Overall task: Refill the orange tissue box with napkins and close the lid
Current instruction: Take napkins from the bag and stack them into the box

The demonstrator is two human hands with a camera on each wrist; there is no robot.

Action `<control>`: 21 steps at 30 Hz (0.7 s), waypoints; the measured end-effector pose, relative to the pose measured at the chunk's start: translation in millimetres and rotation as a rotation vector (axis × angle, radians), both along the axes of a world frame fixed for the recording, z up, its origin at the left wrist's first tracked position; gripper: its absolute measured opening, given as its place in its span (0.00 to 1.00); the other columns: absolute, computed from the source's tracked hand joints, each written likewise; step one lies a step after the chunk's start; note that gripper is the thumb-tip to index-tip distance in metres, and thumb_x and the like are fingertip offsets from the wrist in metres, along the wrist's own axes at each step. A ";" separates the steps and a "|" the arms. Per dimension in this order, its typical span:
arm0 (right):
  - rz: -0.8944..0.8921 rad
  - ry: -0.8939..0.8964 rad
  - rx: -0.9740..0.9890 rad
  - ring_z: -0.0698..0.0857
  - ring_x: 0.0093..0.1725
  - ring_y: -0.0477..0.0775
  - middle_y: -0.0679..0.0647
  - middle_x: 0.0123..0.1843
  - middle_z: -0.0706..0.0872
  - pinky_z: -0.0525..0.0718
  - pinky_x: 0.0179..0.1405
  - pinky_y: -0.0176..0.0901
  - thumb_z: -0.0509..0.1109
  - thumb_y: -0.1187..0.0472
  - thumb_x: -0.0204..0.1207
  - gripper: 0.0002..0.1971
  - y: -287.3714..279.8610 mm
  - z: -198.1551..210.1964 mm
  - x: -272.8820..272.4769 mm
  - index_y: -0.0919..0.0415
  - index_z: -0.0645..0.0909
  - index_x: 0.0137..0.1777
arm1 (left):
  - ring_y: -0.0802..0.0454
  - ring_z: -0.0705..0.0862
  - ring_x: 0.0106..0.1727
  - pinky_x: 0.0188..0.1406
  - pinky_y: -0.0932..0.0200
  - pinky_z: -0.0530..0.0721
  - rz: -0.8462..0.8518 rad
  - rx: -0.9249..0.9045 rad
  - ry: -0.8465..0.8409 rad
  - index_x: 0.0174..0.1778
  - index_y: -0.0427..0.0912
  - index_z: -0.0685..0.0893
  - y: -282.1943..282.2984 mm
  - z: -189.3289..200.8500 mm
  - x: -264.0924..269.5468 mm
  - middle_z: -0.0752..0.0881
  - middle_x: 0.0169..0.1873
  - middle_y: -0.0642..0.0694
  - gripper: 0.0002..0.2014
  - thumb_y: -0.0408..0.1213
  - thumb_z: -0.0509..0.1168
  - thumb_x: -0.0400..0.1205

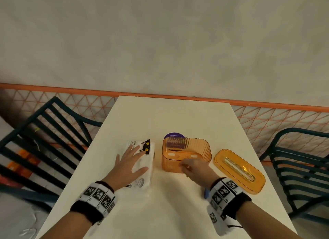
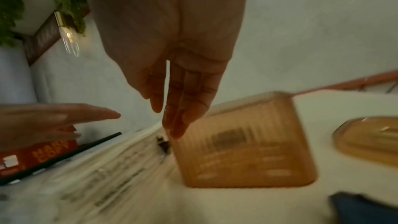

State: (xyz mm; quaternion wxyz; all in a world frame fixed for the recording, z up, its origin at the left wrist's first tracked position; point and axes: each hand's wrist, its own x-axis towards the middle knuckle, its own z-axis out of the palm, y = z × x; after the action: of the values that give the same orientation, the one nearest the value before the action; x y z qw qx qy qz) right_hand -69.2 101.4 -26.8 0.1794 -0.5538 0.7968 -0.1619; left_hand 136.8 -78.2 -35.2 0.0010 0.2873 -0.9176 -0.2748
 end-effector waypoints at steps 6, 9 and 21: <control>0.099 -0.155 0.068 0.81 0.41 0.49 0.57 0.56 0.86 0.79 0.44 0.38 0.59 0.64 0.82 0.17 -53.3 -21.1 47.4 0.53 0.73 0.70 | 0.61 0.24 0.77 0.80 0.39 0.34 -0.093 -0.047 -0.205 0.80 0.64 0.37 11.1 -24.6 45.7 0.26 0.75 0.64 0.59 0.82 0.48 0.53; 0.117 -0.030 0.057 0.83 0.52 0.58 0.58 0.58 0.85 0.82 0.54 0.47 0.59 0.65 0.80 0.19 -63.9 -37.4 54.0 0.52 0.73 0.70 | 0.57 0.29 0.81 0.82 0.39 0.41 -0.012 -0.033 -0.136 0.80 0.64 0.44 15.4 -42.4 58.3 0.28 0.76 0.63 0.52 0.81 0.37 0.57; 0.079 0.049 0.064 0.83 0.54 0.58 0.58 0.55 0.85 0.80 0.53 0.44 0.61 0.64 0.81 0.09 -75.9 -53.6 45.8 0.63 0.81 0.54 | 0.37 0.81 0.65 0.59 0.47 0.81 0.967 0.800 0.818 0.68 0.35 0.76 25.6 -37.3 60.9 0.80 0.67 0.34 0.17 0.36 0.50 0.89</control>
State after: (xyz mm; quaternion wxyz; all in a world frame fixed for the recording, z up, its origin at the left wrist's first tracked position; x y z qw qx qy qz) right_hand -23.4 25.5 -80.4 0.1839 -0.5825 0.7833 -0.1155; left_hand 197.7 -52.6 -72.5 0.3584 0.5119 -0.4453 -0.6412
